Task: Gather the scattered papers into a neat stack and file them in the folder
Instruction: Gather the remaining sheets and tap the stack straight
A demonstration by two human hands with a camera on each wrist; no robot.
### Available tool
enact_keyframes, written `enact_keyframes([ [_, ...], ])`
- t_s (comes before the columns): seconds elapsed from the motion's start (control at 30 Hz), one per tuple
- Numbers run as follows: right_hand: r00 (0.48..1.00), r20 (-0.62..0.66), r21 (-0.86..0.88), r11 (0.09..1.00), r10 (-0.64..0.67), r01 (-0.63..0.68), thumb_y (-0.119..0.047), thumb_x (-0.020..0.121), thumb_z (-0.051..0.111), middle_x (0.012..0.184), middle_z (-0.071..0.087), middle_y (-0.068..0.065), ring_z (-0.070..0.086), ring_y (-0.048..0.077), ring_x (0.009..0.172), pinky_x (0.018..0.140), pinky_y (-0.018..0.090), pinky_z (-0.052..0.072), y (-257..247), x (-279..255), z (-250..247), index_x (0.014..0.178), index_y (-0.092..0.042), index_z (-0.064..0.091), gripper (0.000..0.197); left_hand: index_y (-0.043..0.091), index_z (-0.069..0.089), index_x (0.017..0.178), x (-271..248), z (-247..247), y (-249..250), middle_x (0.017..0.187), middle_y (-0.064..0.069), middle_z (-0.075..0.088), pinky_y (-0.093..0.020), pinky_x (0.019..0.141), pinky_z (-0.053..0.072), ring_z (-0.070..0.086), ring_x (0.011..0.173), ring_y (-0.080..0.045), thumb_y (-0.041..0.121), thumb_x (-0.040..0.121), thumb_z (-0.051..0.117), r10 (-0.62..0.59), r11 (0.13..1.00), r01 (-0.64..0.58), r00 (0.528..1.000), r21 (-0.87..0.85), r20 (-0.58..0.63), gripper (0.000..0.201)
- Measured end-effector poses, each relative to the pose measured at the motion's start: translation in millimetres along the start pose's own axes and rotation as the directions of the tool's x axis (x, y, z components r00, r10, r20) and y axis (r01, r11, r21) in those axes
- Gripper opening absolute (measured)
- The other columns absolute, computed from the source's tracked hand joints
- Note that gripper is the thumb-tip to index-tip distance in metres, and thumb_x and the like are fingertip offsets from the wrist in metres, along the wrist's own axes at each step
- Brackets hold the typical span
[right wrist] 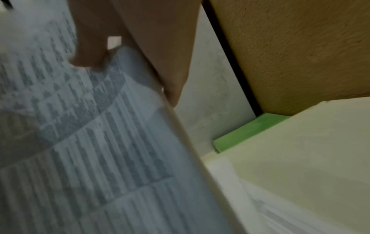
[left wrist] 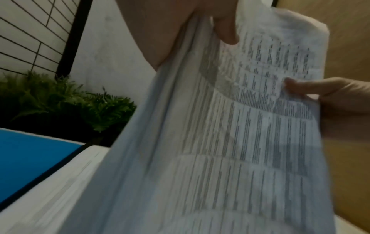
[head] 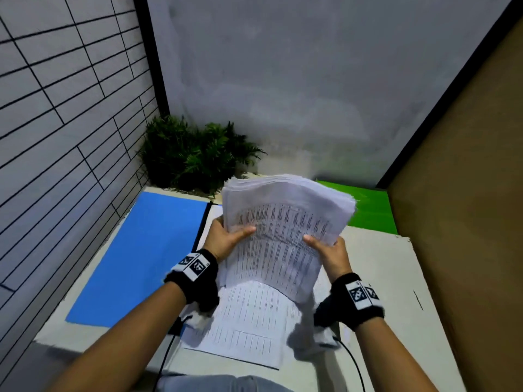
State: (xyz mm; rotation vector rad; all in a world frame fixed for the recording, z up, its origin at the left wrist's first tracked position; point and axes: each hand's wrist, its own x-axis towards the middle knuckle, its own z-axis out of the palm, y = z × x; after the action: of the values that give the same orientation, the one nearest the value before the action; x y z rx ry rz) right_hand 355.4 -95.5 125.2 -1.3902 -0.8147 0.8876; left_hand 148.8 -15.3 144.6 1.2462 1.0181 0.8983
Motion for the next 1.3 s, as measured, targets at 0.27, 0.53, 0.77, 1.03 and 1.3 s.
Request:
enact_keyframes([
  [0.27, 0.99, -0.065, -0.14, 0.981, 0.129, -0.137, 0.003, 0.08, 0.062, 0.084, 0.066, -0.001, 0.061, 0.012, 0.082, 0.07, 0.013, 0.053, 38, -15, 3, 0.086, -0.013, 0.063, 0.017, 0.01, 0.061, 0.099, 7, -1, -41, 0.089, 0.0, 0.071, -0.018, 0.065, 0.053, 0.067, 0.086, -0.018, 0.004, 0.076, 0.069, -0.142, 0.985, 0.135, 0.988, 0.111, 0.053, 0.024],
  [0.53, 0.89, -0.442, -0.27, 0.929, 0.114, -0.253, -0.005, 0.08, 0.065, 0.095, 0.059, 0.016, 0.052, 0.021, 0.089, 0.075, 0.034, 0.038, 29, 3, -58, 0.101, 0.01, 0.061, 0.026, -0.001, 0.02, 0.141, 24, -69, -142, 0.147, -0.023, 0.026, -0.042, 0.111, 0.027, 0.027, 0.134, -0.038, 0.029, 0.083, 0.062, -0.301, 0.413, 0.286, 0.939, 0.865, -0.167, 0.078],
  [0.77, 0.853, -0.485, -0.16, 0.939, 0.193, -0.304, 0.001, 0.085, 0.057, 0.098, 0.053, 0.011, 0.045, 0.017, 0.09, 0.047, 0.003, 0.038, 30, -25, -59, 0.107, 0.012, 0.058, 0.025, -0.007, 0.02, 0.138, 15, -58, -164, 0.143, -0.026, 0.028, -0.046, 0.108, 0.029, 0.028, 0.13, -0.038, 0.024, 0.087, 0.056, -0.207, 0.428, 0.295, 0.952, 0.855, -0.225, 0.07],
  [1.03, 0.84, -0.49, -0.017, 0.961, 0.232, -0.275, 0.005, 0.087, 0.051, 0.098, 0.045, 0.013, 0.047, 0.011, 0.064, 0.036, 0.0, 0.033, 23, -41, -56, 0.112, 0.017, 0.052, 0.027, -0.004, 0.013, 0.142, 2, -17, -179, 0.154, -0.02, 0.013, -0.042, 0.117, 0.014, 0.016, 0.14, -0.033, 0.051, 0.091, 0.032, -0.192, 0.416, 0.175, 0.976, 0.893, -0.102, 0.077],
  [1.3, 0.789, -0.534, -0.037, 0.925, 0.302, -0.379, 0.0, 0.086, 0.057, 0.096, 0.056, 0.014, 0.057, 0.011, 0.065, 0.051, 0.009, 0.043, 30, -42, -61, 0.104, 0.011, 0.058, 0.022, -0.003, 0.024, 0.132, 29, 1, -157, 0.136, -0.022, 0.033, -0.042, 0.097, 0.043, 0.039, 0.123, -0.037, 0.03, 0.074, 0.071, -0.367, 0.478, 0.431, 0.89, 0.765, -0.272, 0.082],
])
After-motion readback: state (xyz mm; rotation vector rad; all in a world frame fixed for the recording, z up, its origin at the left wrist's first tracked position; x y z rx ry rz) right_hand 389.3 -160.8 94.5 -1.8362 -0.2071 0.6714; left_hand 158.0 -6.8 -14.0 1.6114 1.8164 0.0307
